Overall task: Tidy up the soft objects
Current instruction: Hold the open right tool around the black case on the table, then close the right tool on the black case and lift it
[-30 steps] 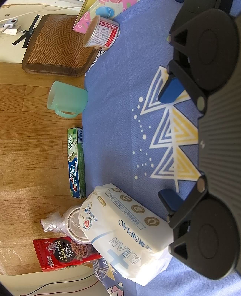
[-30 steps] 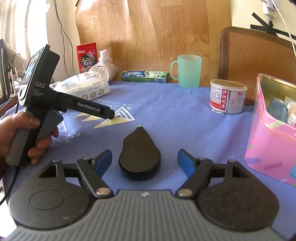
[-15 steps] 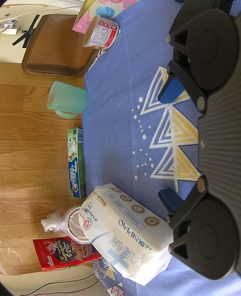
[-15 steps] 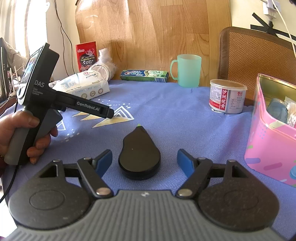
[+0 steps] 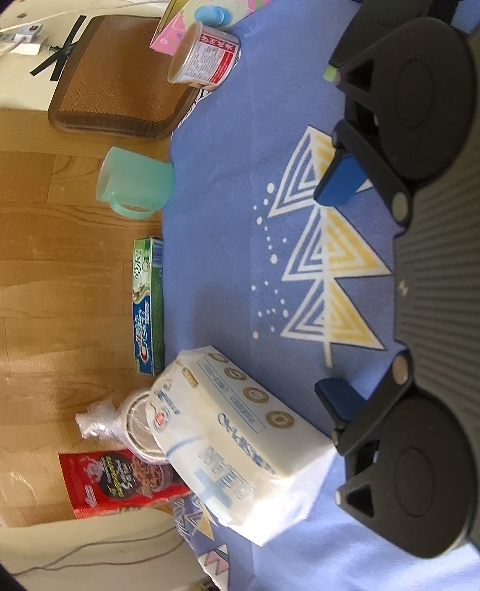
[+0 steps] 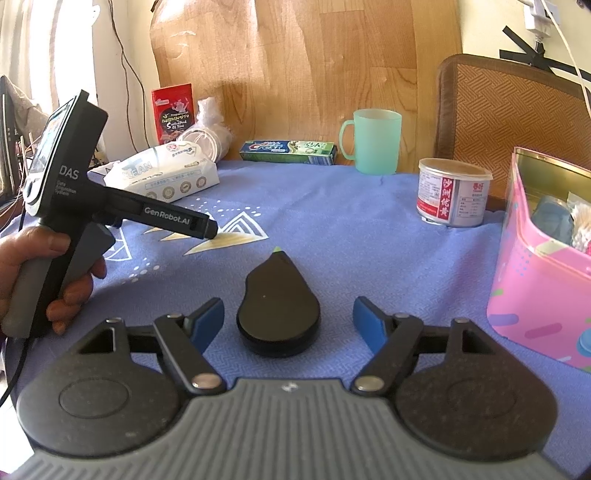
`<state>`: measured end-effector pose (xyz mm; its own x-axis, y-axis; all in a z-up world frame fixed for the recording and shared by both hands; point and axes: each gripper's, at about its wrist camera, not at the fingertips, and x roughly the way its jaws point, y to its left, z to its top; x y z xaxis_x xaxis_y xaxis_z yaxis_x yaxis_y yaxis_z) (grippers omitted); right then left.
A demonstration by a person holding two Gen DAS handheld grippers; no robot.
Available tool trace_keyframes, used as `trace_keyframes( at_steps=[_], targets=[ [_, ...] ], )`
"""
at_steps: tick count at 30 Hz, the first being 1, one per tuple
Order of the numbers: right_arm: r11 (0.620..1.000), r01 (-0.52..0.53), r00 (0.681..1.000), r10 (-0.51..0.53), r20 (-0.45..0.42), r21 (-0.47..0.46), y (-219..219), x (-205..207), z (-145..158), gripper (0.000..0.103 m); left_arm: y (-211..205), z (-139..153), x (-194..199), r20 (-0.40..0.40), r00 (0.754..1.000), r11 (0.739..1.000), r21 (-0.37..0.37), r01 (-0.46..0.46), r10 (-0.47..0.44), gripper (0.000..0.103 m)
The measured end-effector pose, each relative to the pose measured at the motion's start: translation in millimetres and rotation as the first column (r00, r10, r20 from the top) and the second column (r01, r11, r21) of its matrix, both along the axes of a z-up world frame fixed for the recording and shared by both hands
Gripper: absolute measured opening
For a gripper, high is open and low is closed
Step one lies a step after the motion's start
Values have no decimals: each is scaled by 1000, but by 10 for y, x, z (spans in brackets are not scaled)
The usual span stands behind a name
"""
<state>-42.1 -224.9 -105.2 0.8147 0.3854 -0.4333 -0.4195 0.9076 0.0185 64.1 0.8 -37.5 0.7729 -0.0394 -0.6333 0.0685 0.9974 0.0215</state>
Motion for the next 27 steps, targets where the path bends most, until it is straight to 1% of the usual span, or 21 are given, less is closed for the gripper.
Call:
trace_keyframes(
  at_steps=[5, 8, 11, 13, 15, 16, 17, 19, 21, 24, 25, 26, 27],
  targets=[
    [1000, -4, 1000, 4, -1, -1, 11, -9, 5, 78, -6, 8, -202, 10, 1000, 1000, -11, 9, -9, 103],
    [1000, -10, 1000, 10, 0, 0, 12, -16, 9, 78, 1, 16, -278, -1, 1000, 1000, -22, 11, -11, 103],
    [1000, -15, 1000, 15, -1, 8, 3, -15, 16, 78, 10, 37, -399, -15, 1000, 998, -58, 12, -13, 103],
    [1000, -19, 1000, 19, -3, 10, 7, -14, 18, 78, 12, 62, -489, -19, 999, 993, -112, 36, -38, 103],
    [1000, -24, 1000, 24, -7, 6, 14, -11, 20, 78, 12, 100, -558, -30, 995, 975, -202, 89, -97, 102],
    [1000, -27, 1000, 27, -9, 6, 16, -9, 20, 78, 4, 120, -561, -38, 992, 965, -239, 109, -121, 100],
    [1000, -29, 1000, 29, -11, 5, 15, -6, 22, 78, -16, 147, -562, -46, 988, 953, -272, 129, -147, 95],
    [1000, -30, 999, 30, -13, 3, 17, -3, 23, 78, -78, 199, -542, -58, 977, 930, -324, 174, -203, 89],
    [1000, -28, 1000, 28, -13, 0, 21, -12, 24, 78, -168, 223, -515, -62, 965, 907, -363, 215, -254, 86],
    [1000, -24, 1000, 24, -19, -7, 21, -25, 25, 78, -347, 222, -458, -86, 943, 879, -398, 264, -322, 82],
    [1000, -25, 999, 25, -22, -9, 19, -24, 21, 77, -406, 198, -436, -101, 934, 866, -417, 274, -344, 77],
    [1000, -21, 1000, 21, -20, -11, 18, -36, 19, 69, -470, 164, -397, -121, 921, 850, -443, 284, -371, 70],
    [1000, -16, 1000, 16, -16, -16, 19, -46, 16, 55, -540, 135, -372, -125, 911, 837, -457, 299, -394, 70]
  ],
)
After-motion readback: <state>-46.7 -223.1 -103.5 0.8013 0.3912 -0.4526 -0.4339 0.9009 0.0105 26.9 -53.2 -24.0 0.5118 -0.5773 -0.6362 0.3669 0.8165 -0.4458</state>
